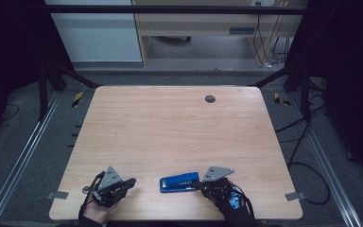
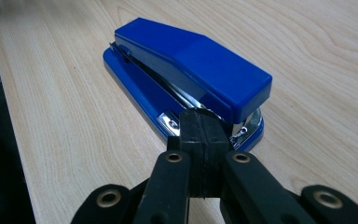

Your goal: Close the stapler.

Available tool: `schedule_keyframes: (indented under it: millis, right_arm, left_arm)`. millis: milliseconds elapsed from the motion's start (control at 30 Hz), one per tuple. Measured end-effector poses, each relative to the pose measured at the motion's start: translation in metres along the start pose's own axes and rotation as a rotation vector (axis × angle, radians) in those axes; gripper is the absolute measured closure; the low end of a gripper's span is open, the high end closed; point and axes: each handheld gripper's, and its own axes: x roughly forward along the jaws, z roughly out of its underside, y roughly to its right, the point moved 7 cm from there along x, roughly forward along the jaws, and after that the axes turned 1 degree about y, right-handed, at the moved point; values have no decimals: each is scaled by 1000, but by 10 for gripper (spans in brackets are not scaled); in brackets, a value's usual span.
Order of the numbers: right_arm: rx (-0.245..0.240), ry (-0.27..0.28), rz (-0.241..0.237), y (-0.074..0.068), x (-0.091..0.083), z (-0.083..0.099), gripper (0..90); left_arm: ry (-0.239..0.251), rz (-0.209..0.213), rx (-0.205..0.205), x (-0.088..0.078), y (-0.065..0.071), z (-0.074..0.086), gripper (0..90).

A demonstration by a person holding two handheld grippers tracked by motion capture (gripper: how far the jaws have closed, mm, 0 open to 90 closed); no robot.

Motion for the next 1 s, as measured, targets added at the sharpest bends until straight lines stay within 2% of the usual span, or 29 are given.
schedule_keyframes:
  millis: [333,500,700,867,1000]
  right_arm:
    - [-5,11,-13,-1,-2,-2,900]
    - [-3,67,-28,-3,-9,-10,900]
    - [14,153,-2,3,-17,-19,900]
    - [13,190,36,5,-21,-24,900]
    - [35,195,54,12,-21,-23,900]
  left_arm:
    - [11,-19,-4,0,-4,-1,857]
    - [20,-39,-19,-2,-9,-2,817]
    - [37,-63,-35,-3,-15,-4,765]
    - [47,-81,-46,-4,-20,-5,717]
    - [52,-93,-51,-5,-24,-5,678]
